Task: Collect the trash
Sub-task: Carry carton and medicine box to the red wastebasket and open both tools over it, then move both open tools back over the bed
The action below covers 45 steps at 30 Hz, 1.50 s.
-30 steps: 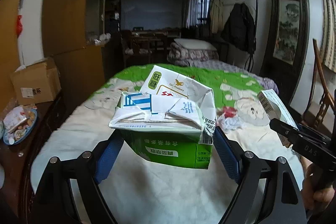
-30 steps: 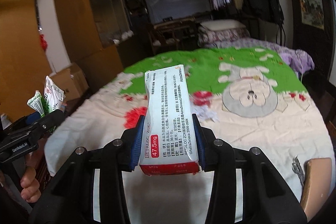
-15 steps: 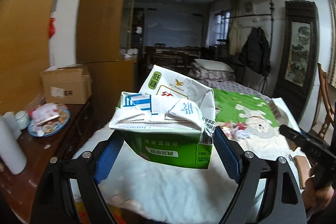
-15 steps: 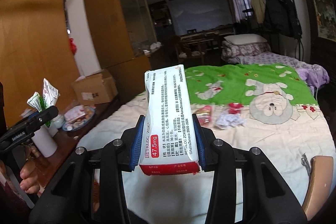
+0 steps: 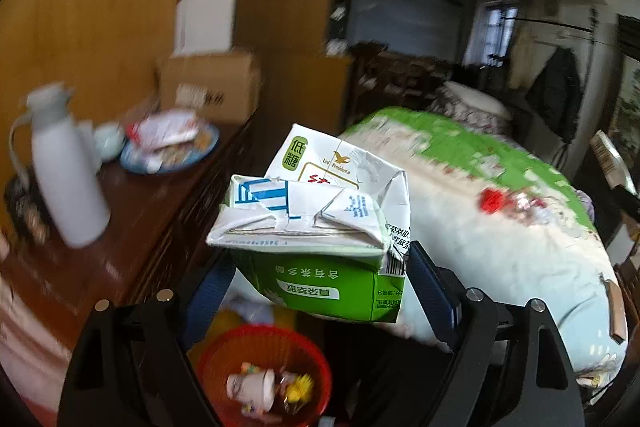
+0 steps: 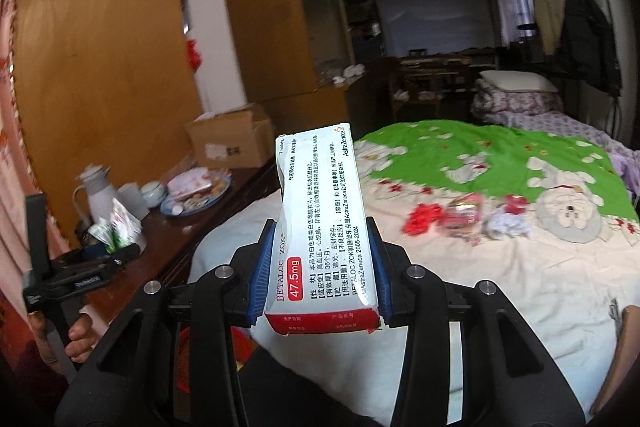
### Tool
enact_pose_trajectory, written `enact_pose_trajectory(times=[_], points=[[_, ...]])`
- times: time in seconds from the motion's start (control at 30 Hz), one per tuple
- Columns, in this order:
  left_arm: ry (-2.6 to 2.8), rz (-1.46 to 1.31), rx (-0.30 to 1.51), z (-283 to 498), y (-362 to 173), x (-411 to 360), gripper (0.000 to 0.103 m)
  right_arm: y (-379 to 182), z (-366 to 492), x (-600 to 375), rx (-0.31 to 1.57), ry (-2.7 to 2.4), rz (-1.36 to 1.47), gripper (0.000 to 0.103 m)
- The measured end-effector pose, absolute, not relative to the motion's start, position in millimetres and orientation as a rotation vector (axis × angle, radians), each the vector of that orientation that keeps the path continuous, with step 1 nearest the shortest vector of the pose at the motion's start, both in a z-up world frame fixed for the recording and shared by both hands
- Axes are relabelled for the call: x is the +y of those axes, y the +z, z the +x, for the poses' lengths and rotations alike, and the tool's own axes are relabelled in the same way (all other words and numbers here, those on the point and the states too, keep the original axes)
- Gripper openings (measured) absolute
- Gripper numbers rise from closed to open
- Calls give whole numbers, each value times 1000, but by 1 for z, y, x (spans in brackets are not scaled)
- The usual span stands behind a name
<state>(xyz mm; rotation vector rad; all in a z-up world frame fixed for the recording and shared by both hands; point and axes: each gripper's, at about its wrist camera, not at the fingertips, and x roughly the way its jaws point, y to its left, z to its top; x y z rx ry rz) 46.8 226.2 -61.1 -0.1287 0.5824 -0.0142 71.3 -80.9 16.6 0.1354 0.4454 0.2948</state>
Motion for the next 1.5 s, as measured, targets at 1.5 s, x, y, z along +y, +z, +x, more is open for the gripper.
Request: enact_pose_trajectory(times=[1.5], points=[[227, -472, 811, 54, -183, 382, 97, -103, 152, 152, 964, 742, -77, 62]])
